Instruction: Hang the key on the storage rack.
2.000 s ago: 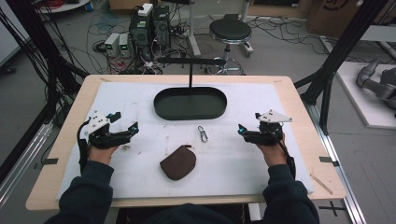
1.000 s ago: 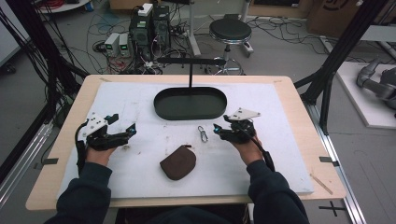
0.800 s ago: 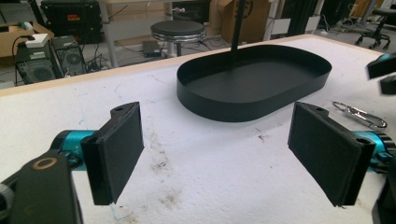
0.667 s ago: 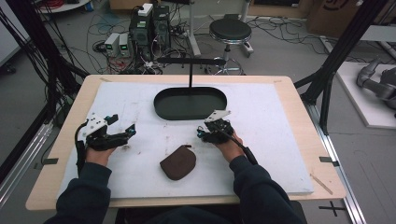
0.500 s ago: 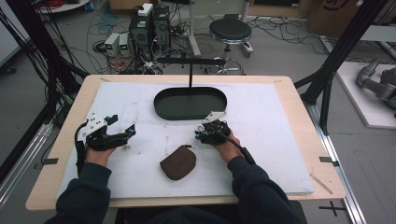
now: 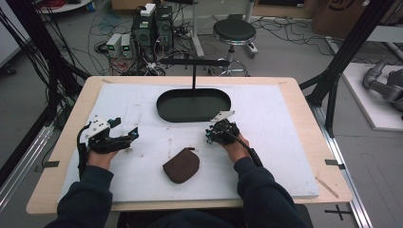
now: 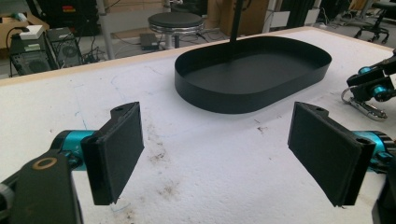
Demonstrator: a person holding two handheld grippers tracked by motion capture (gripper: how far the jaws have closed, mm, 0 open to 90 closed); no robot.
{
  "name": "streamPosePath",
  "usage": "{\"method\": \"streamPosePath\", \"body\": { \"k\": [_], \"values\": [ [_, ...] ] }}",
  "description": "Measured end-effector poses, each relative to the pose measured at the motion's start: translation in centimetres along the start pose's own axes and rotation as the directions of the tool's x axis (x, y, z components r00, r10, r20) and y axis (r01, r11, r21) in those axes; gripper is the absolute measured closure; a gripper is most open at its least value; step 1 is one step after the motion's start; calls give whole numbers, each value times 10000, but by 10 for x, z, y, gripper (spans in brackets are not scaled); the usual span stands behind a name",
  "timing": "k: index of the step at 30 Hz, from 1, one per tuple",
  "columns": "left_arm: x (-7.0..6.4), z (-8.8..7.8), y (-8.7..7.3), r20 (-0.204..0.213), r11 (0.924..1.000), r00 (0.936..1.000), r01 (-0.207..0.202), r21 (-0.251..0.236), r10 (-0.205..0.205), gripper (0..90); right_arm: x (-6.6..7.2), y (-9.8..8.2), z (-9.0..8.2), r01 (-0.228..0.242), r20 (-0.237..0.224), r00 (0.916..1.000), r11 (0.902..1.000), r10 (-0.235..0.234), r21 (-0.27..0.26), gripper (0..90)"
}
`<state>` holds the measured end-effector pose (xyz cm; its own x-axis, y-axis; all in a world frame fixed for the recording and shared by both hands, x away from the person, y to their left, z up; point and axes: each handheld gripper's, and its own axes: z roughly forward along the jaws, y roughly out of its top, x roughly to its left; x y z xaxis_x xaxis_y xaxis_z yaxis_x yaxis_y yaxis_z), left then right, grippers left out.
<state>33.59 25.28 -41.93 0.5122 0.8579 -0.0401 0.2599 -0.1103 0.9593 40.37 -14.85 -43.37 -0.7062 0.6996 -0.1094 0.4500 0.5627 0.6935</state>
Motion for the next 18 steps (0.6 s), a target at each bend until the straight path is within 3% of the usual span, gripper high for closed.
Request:
{"method": "streamPosePath", "body": {
  "k": [2, 8, 13, 18],
  "values": [
    [0, 0, 0, 10, 10000, 10000, 23, -1, -23, 181, -3, -1, -2, -224, -39, 9997, 9997, 224, -2, 746],
    [0, 0, 0, 21, 10000, 10000, 51, 28, -51, 181, -2, -1, -3, -56, -309, 9995, 9997, 64, 247, 810],
    [1, -1, -1, -14, 9999, 9999, 115, 33, -115, 181, 1, -2, -4, 176, -461, 9988, 9986, -153, 501, 811],
    [1, -1, -1, -26, 9999, 9999, 106, 84, -106, 181, -2, -3, -6, 84, -468, 9989, 9972, -49, 748, 842]
  ]
}}
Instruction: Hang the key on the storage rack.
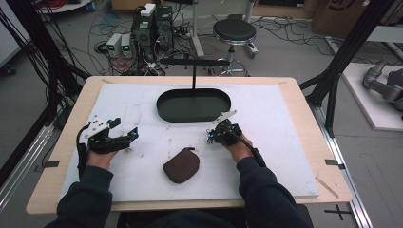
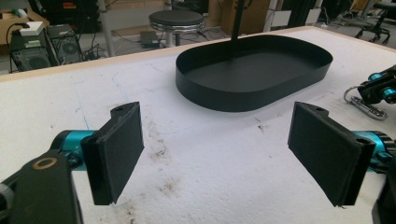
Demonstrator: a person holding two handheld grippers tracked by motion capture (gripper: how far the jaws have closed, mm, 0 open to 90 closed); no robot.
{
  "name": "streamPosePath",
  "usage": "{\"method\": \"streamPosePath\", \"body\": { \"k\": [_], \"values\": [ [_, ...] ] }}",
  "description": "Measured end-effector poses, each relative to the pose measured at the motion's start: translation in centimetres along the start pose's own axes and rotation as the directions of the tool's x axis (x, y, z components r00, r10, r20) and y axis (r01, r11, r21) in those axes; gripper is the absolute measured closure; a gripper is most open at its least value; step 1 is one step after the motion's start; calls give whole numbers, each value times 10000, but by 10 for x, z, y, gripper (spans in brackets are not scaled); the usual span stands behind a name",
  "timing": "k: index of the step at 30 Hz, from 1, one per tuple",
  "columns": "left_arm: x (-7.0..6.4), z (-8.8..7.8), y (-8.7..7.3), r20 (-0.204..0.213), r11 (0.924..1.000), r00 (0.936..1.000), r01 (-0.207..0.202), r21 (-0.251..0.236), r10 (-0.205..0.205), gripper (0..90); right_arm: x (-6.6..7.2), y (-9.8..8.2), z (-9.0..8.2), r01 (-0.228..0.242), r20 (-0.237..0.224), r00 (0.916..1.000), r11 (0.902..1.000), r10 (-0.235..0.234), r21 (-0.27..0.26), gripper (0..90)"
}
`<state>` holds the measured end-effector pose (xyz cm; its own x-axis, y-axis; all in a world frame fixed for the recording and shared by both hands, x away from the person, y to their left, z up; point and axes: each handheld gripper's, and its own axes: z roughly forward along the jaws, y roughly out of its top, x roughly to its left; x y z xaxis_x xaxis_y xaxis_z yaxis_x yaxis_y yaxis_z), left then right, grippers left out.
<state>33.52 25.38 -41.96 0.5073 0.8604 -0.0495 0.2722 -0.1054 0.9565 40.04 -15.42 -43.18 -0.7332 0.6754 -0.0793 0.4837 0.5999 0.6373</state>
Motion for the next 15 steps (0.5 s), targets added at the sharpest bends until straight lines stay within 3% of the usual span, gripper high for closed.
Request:
{"method": "streamPosePath", "body": {
  "k": [10, 15],
  "values": [
    [0, 0, -1, -15, 10000, 10000, 42, -21, -42, 185, -2, 0, -1, 193, -139, 9997, 9998, -193, -11, 895],
    [1, 0, -1, -21, 10000, 10000, 42, 5, -42, 186, -4, 3, -8, 227, -312, 9992, 9990, -239, -392, 899]
  ]
}}
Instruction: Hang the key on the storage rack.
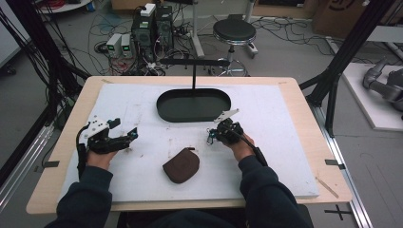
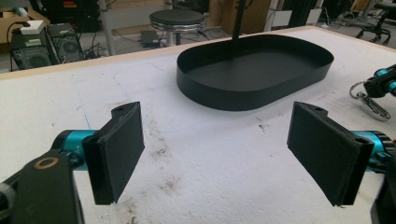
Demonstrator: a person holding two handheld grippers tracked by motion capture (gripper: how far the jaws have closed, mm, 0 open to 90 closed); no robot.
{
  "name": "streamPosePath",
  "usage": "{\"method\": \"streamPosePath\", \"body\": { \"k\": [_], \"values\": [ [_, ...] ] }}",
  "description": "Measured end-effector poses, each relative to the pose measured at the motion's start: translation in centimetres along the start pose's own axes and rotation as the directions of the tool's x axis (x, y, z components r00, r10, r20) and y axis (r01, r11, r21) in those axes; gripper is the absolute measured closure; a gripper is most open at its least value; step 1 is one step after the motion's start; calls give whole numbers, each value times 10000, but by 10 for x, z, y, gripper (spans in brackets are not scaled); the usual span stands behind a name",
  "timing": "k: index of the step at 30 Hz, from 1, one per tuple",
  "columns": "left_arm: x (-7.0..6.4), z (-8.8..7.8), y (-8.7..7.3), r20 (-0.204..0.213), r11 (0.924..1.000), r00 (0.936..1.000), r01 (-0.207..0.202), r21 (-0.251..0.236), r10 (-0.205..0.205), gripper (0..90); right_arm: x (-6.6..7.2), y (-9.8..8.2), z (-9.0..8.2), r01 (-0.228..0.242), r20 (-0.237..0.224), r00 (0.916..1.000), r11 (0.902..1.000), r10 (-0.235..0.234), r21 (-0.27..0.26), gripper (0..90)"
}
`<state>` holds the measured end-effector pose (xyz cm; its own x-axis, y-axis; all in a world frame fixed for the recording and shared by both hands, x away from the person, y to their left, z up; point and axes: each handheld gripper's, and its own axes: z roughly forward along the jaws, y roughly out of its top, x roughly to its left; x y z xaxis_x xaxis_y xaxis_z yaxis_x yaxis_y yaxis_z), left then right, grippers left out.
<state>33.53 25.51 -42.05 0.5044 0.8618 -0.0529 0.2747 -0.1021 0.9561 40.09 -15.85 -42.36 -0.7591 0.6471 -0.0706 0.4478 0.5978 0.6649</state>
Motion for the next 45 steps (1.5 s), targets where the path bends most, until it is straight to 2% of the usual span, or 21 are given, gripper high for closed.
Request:
{"method": "streamPosePath", "body": {
  "k": [6, 8, 10, 12, 13, 16, 20, 22, 23, 24, 27, 29, 30, 32, 33, 34, 37, 38, 40, 42, 45],
  "values": [
    [0, 0, 0, -17, 10000, 10000, 12, -1, -12, 187, -7, 5, -15, 56, -39, 10000, 9958, -60, -916, 900],
    [-1, 0, 0, -15, 10000, 10000, -3, 14, 3, 188, -12, 5, -20, -132, -133, 9998, 9924, 117, -1226, 900],
    [-1, 0, 0, -7, 10000, 10000, -23, 38, 23, 189, -19, 7, -23, -166, -25, 9999, 9915, 164, -1291, 900],
    [-1, 0, 0, 1, 10000, 10000, -24, 46, 24, 190, -27, 12, -29, -179, 75, 9998, 9870, 194, -1594, 900],
    [-1, 0, 0, 0, 10000, 10000, -26, 30, 26, 191, -36, 18, -35, -132, 151, 9997, 9792, 166, -2023, 900],
    [0, 0, -1, 0, 10000, 10000, -10, 42, 10, 191, -43, 27, -41, 102, 444, 9990, 9757, -5, -2187, 900],
    [0, 0, -1, -9, 10000, 10000, -18, 60, 18, 192, -64, 51, -53, 329, 869, 9962, 9637, -101, -2651, 900],
    [0, 0, -1, -15, 10000, 10000, -18, 53, 18, 192, -71, 59, -55, 312, 897, 9960, 9585, -59, -2834, 900],
    [0, 0, -1, -3, 10000, 10000, -8, 44, 8, 192, -71, 59, -55, 312, 897, 9960, 9585, -59, -2834, 900],
    [0, 0, -1, 9, 10000, 10000, -8, 49, 8, 192, -77, 69, -56, 358, 1130, 9936, 9569, -31, -2883, 900],
    [0, 0, -1, -10, 10000, 10000, -3, 56, 3, 192, -84, 79, -57, 324, 1215, 9926, 9565, 32, -2900, 900],
    [1, 0, -1, 2, 10000, 10000, 13, 48, -13, 192, -90, 86, -57, 368, 1364, 9906, 9484, 68, -3148, 900],
    [1, 0, -1, -3, 10000, 10000, 27, 43, -27, 193, -96, 92, -57, 297, 1502, 9885, 9504, 180, -3095, 900],
    [1, 0, -1, 2, 10000, 10000, 40, 27, -40, 193, -99, 94, -57, 277, 1581, 9872, 9502, 229, -3105, 900],
    [1, 0, -2, 5, 10000, 10000, 50, 28, -50, 195, -103, 95, -57, 225, 1716, 9845, 9425, 372, -3336, 900],
    [1, 0, -2, 8, 10000, 10000, 52, 30, -52, 195, -109, 96, -56, -45, 1815, 9808, 9387, 713, -3447, 900],
    [1, -1, -2, 23, 10000, 10000, 54, 25, -54, 195, -113, 94, -55, -236, 1829, 9788, 9374, 924, -3474, 900],
    [2, -1, -2, 6, 10000, 10000, 59, 42, -59, 196, -119, 91, -51, -495, 1732, 9779, 9345, 1171, -3524, 900],
    [2, -1, -2, 7, 10000, 10000, 93, 3, -93, 196, -121, 91, -51, -567, 1647, 9786, 9315, 1231, -3593, 900],
    [2, -1, -2, 0, 10000, 10000, 72, -2, -72, 196, -123, 91, -47, -640, 1591, 9783, 9236, 1329, -3780, 900],
    [2, -1, -2, 10, 10000, 10000, 68, 12, -68, 196, -124, 91, -45, -662, 1623, 9770, 9207, 1380, -3845, 900]
  ]
}}
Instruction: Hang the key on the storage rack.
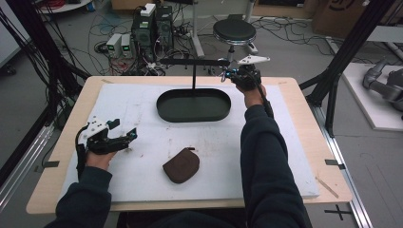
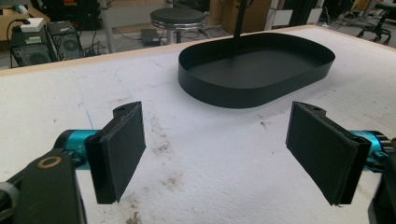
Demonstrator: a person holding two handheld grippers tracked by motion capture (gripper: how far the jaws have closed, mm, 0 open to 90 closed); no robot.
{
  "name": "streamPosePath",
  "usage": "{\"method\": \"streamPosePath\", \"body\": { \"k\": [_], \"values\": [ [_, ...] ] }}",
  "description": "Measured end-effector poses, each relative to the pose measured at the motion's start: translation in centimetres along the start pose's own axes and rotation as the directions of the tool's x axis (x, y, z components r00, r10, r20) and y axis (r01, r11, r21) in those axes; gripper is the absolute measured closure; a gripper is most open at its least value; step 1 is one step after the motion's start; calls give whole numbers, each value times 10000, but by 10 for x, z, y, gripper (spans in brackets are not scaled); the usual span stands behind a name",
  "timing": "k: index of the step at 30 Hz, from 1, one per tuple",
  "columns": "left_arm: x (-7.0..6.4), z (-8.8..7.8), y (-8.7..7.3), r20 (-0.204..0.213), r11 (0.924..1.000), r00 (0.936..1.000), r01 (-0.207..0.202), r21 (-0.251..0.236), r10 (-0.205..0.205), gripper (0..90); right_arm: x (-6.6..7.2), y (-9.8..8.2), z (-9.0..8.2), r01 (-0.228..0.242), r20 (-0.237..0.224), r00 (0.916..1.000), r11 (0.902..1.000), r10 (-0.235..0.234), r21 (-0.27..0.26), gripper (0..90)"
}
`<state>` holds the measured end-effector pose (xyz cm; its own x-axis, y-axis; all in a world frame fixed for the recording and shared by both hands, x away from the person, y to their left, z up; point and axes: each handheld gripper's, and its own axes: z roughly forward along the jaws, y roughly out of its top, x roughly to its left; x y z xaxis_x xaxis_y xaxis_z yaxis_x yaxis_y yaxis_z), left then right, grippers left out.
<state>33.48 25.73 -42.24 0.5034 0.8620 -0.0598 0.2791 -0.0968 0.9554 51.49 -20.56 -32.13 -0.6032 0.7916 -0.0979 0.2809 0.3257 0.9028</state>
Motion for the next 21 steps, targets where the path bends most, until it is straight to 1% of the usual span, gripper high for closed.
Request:
{"method": "streamPosePath", "body": {
  "k": [2, 4, 5, 7, 9, 10, 11, 12, 14, 15, 17, 19, 21],
  "values": [
    [0, 0, 0, -1, 10000, 10000, 2, 5, -2, 196, -1, -1, 2, -170, 35, 9998, 9998, 170, -53, 899],
    [0, 0, 0, 1, 10000, 10000, 0, 8, 0, 196, 1, -1, 5, 54, 418, 9991, 10000, -54, 0, 887],
    [0, 0, 0, 2, 10000, 10000, -4, 11, 4, 196, 3, -2, 8, 177, 780, 9968, 9998, -184, 102, 880],
    [0, 0, 0, -6, 10000, 10000, 3, 0, -3, 197, 3, -2, 10, 190, 854, 9962, 9998, -199, 117, 875],
    [0, -1, 0, -12, 10000, 10000, 16, -7, -16, 197, 4, -3, 12, 191, 1141, 9932, 9995, -217, 239, 866],
    [0, -1, 0, -11, 10000, 10000, -1, 1, 1, 197, 5, -4, 13, 254, 1468, 9887, 9988, -312, 417, 814],
    [0, -1, 0, -18, 10000, 10000, 9, -4, -9, 197, 5, -4, 15, 281, 1786, 9832, 9982, -371, 527, 724],
    [1, -1, 0, 3, 10000, 10000, 23, 4, -23, 198, 5, -5, 15, 213, 2023, 9787, 9970, -359, 742, 660],
    [1, -1, 0, 12, 10000, 10000, 49, -11, -49, 199, 5, -6, 15, 138, 2124, 9767, 9969, -299, 772, 568],
    [1, -1, 0, 9, 10000, 10000, 43, -13, -43, 199, 5, -7, 13, 75, 2089, 9776, 9967, -244, 813, 536],
    [1, -1, 0, 21, 10000, 10000, 45, -15, -45, 198, 6, -8, 8, 178, 2099, 9771, 9966, -343, 800, 491],
    [1, -1, 0, 41, 10000, 10000, 42, -13, -42, 198, 7, -8, 2, 190, 1754, 9838, 9944, -371, 1037, 438],
    [1, -1, -1, 50, 10000, 10000, 34, 0, -34, 199, 8, -8, -5, 355, 1495, 9872, 9906, -552, 1318, 411]
  ]
}}
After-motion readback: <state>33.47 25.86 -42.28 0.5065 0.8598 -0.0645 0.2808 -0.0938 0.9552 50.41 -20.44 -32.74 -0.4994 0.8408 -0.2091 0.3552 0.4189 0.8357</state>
